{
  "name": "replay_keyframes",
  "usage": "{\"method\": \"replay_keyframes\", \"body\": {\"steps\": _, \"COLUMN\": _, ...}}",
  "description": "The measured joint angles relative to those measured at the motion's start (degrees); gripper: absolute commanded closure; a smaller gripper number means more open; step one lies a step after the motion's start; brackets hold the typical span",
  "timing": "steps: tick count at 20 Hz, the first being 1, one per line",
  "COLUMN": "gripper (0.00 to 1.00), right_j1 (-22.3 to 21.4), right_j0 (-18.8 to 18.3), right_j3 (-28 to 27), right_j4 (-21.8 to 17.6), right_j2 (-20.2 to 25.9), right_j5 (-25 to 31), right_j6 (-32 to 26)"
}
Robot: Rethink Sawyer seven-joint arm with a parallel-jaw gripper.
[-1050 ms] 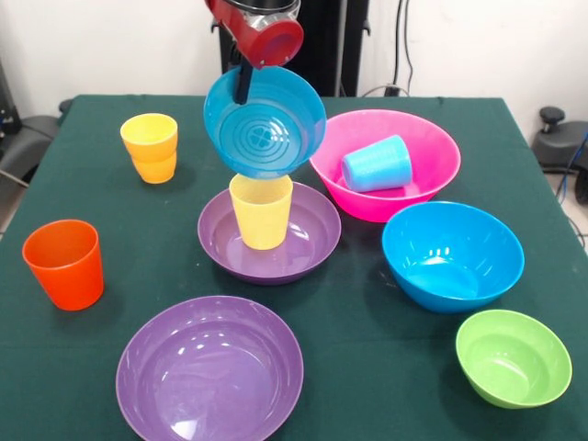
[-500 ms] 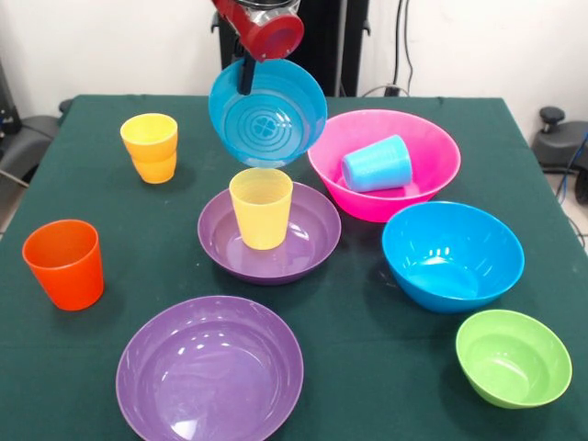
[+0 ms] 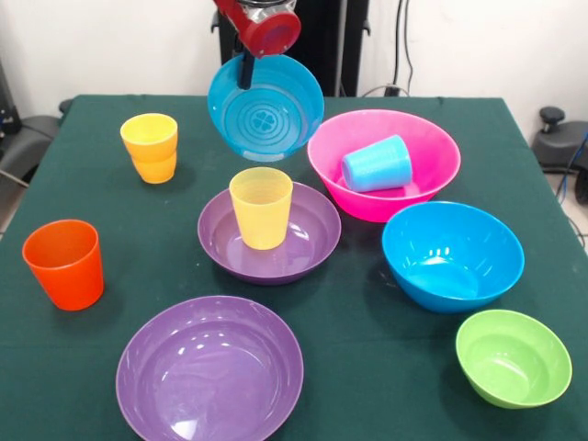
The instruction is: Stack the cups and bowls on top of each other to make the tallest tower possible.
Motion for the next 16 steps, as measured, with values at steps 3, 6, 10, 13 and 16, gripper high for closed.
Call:
{"method": "replay_keyframes", "body": {"steps": 3, "gripper": 1.00, "right_j1": 0.0, "right_j0": -0.2, "right_j3": 0.1, "right_j4": 0.0, "right_j2": 0.3, "right_j5": 0.0, "right_j6": 0.0}}
{"method": "replay_keyframes", "body": {"steps": 6, "gripper": 1.00, "right_j1": 0.1, "right_j0": -0.7, "right_j3": 0.3, "right_j4": 0.0, "right_j2": 1.1, "right_j5": 0.0, "right_j6": 0.0}}
{"method": "replay_keyframes", "body": {"steps": 10, "gripper": 1.00, "right_j1": 0.1, "right_j0": -1.3, "right_j3": 0.4, "right_j4": 0.0, "right_j2": 2.0, "right_j5": 0.0, "right_j6": 0.0}}
{"method": "replay_keyframes", "body": {"steps": 13, "gripper": 1.00, "right_j1": 0.2, "right_j0": -1.6, "right_j3": 0.4, "right_j4": 0.0, "right_j2": 2.4, "right_j5": 0.0, "right_j6": 0.0}}
{"method": "replay_keyframes", "body": {"steps": 16, "gripper": 1.00, "right_j1": 0.2, "right_j0": -1.6, "right_j3": 0.4, "right_j4": 0.0, "right_j2": 2.6, "right_j5": 0.0, "right_j6": 0.0}}
